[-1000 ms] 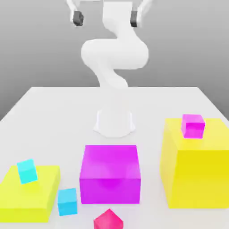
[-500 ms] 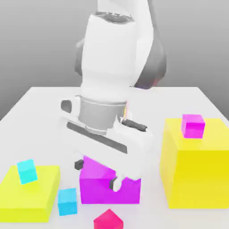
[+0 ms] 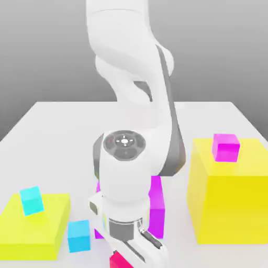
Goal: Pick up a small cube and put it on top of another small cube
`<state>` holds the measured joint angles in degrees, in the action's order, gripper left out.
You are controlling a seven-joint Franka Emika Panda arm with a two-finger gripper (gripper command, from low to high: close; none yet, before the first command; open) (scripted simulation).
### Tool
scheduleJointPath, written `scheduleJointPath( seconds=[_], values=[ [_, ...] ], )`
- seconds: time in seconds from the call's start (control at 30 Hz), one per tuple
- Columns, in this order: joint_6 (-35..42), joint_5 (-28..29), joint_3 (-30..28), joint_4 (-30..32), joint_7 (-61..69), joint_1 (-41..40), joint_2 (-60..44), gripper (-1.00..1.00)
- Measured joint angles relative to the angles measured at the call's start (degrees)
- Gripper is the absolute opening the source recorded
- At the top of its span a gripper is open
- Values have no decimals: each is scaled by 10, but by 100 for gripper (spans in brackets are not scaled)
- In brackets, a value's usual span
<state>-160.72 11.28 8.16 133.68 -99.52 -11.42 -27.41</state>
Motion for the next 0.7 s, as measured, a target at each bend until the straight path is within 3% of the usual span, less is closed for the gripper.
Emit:
scheduleJointPath(
  seconds=[0.2,0.57,0.7],
  values=[
    [74,-36,22,22,26,-26,95,-100],
    [186,-99,-94,116,46,-209,303,-100],
    [134,-111,-104,136,51,-213,275,-100]
  ],
)
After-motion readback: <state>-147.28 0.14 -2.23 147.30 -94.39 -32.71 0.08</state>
